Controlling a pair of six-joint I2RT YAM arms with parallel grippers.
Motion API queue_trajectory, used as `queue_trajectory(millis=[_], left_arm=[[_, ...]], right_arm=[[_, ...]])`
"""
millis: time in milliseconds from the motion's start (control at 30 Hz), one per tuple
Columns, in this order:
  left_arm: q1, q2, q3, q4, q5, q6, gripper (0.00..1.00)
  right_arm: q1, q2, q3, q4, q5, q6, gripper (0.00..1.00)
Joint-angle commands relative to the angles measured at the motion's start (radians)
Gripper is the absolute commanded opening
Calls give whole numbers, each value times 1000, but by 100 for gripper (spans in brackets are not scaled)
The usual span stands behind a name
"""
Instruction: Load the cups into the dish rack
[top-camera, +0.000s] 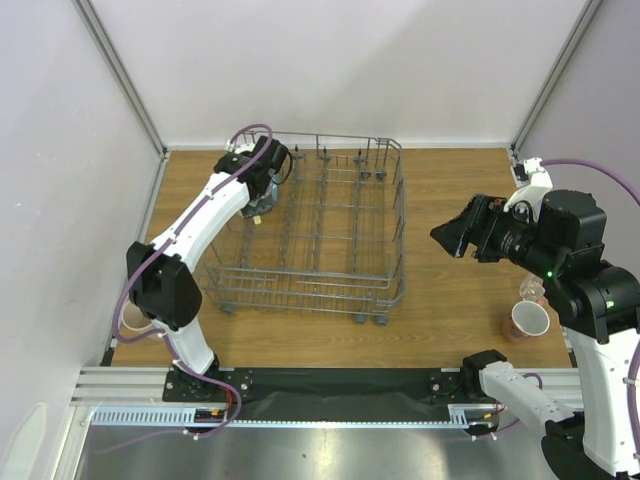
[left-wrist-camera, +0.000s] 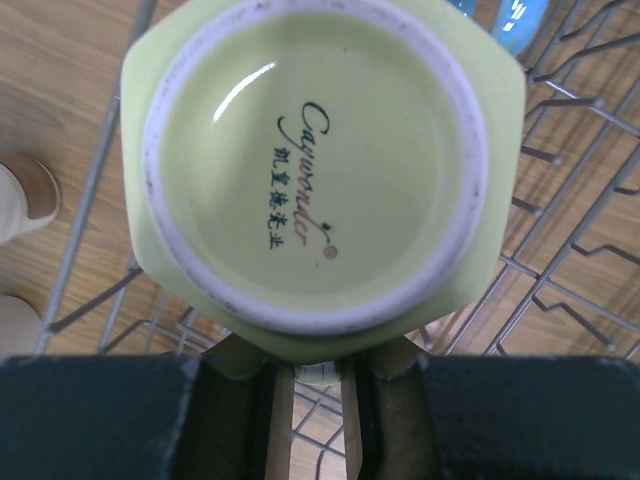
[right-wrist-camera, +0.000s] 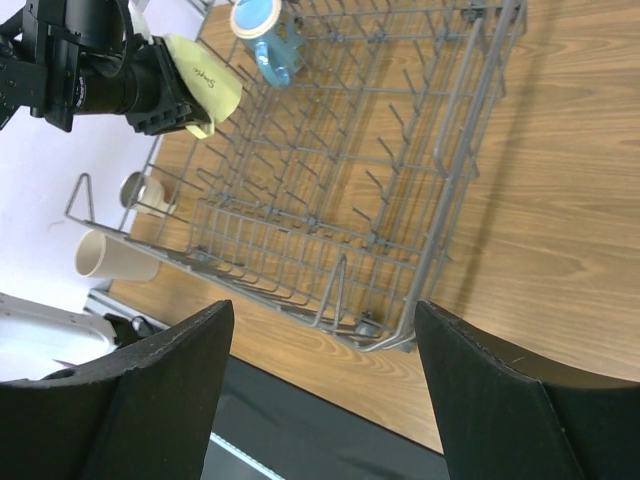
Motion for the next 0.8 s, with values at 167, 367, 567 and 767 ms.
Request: queue_trajectory(millis=[167,367,567,767], left_arm=[[12,10,-20,71,-77,-81,0],[19,-13,-105,126,-71,-96,0],[25,1,-148,153,-68,-113,0],[48,29,-175,183,-45,-121,0]], right_arm=[[3,24,38,-12,41,-33,80],[2,27,16,-1,28,-24,80],[0,30,8,8,23,-17,80],[-3,34,4,19,23,-7,80]])
